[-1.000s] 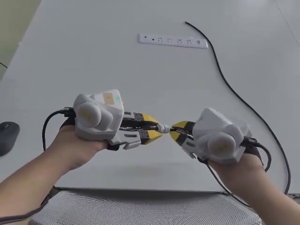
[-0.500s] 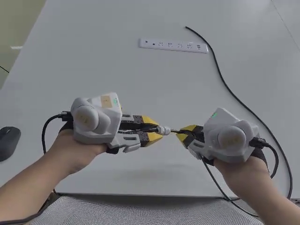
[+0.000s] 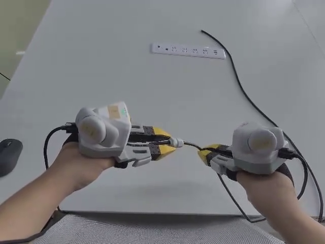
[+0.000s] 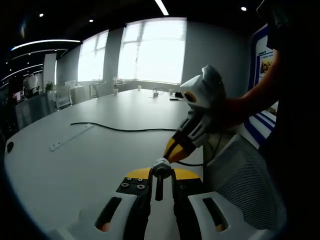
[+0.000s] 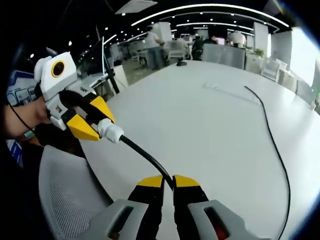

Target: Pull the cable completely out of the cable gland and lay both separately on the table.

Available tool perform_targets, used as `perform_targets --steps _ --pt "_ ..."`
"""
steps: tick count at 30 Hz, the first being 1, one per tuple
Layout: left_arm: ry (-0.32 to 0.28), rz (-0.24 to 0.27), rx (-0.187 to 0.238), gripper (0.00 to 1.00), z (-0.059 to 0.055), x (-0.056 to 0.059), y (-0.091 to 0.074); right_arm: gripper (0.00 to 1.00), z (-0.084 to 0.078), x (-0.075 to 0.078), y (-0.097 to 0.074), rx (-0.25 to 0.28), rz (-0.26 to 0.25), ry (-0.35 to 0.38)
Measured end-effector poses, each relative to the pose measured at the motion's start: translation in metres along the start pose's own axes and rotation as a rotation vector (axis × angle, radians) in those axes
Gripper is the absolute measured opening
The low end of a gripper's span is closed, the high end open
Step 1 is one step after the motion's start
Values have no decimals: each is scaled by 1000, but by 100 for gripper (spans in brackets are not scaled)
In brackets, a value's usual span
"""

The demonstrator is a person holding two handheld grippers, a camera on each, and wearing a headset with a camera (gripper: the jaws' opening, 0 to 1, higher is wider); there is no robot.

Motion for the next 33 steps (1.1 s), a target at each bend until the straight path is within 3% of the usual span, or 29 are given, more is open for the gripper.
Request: perform_targets --steps 4,12,33 --pt "0 -1 -2 15 -1 0 0 1 -6 3 2 -16 -10 47" --pt "3 -3 -6 15 -3 2 1 1 -23 10 5 -47 -13 215" --pt "-1 6 -8 15 -2 4 2 3 -23 10 0 -41 -18 59"
Point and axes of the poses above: the centre of the closed fingertips' face, and the gripper's own axes: y roughly forward along the fingers, x roughly to its right, z roughly out of its top, the point moved 7 cm from there along -y, roughly backward along the fingers, and after that the axes turned 2 degrees about z, right-handed, at the moved point
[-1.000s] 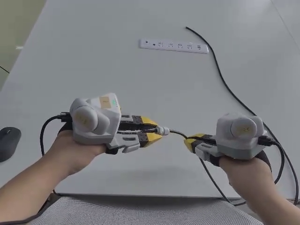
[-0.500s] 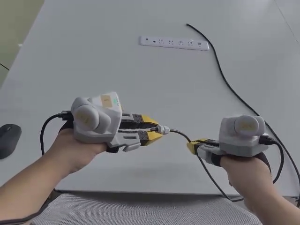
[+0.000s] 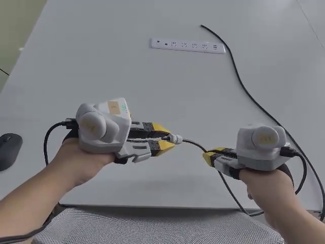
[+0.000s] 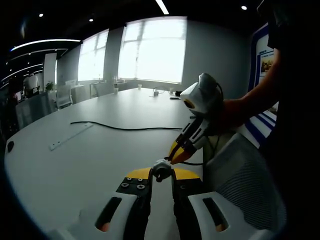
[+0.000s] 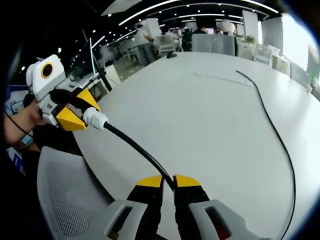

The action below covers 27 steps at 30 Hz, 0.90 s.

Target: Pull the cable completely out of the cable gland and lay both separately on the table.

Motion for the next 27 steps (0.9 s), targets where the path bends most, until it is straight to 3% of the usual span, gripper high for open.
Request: perform_targets --steps 6,11,17,27 --pt "-4 5 6 15 2 -1 0 7 0 -1 -3 -12 2 -62" --pt "-7 11 3 15 2 0 0 13 7 -3 -12 8 4 -119" --pt "-10 11 0 15 2 2 0 20 34 -18 -23 91 36 -320" --pt "-12 10 0 15 3 5 1 22 43 -47 -13 84 121 -535"
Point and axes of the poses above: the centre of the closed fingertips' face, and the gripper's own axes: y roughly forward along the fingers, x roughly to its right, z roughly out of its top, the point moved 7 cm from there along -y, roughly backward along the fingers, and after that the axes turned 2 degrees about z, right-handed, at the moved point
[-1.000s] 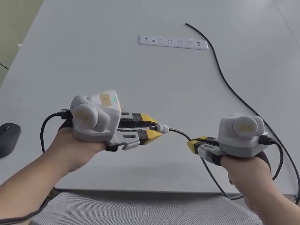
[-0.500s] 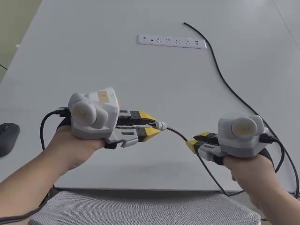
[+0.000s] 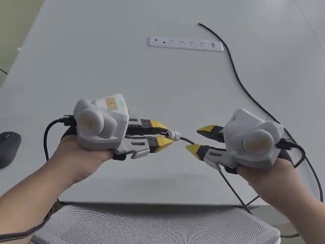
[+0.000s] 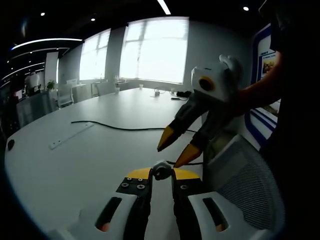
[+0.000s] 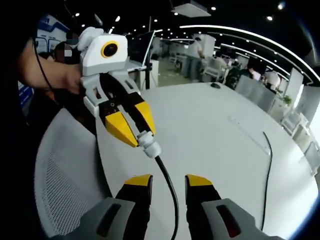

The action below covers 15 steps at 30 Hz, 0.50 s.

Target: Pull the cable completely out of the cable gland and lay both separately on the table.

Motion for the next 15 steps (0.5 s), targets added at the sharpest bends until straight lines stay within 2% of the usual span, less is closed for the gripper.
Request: perform_targets --steps 5,15 --pt "-3 4 -3 15 0 1 -1 17 3 -3 8 -14 5 -53" --pt "-11 -9 -14 15 -3 3 2 8 10 -5 14 4 38 -105"
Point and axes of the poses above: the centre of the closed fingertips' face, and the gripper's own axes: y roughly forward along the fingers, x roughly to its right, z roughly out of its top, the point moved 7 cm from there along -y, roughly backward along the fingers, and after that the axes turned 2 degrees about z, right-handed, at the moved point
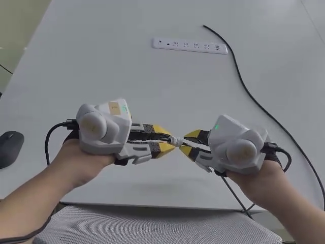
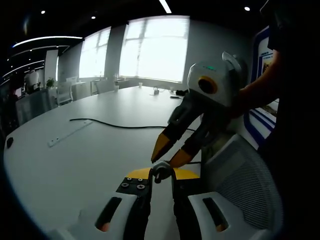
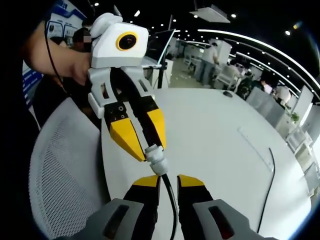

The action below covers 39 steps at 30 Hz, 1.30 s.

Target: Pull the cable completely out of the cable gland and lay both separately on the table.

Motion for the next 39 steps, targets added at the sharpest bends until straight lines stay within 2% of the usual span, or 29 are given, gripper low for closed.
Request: perform_targets --steps 8,18,27,33,37,39 --pt "0 -13 -6 15 0 -2 2 2 -3 -1 2 -4 30 -13" --pt "-7 -7 3 15 1 -3 4 0 -6 1 2 -14 23 9" --pt "-17 8 16 15 2 -3 2 0 -20 7 1 -34 11 116" --pt "-22 12 23 15 4 -4 2 0 -29 9 -2 -46 13 213" --pt "-28 15 29 15 5 -4 4 0 -33 11 -5 -45 13 260" --pt "-26 13 29 15 6 -3 6 0 -34 10 -5 -46 12 261"
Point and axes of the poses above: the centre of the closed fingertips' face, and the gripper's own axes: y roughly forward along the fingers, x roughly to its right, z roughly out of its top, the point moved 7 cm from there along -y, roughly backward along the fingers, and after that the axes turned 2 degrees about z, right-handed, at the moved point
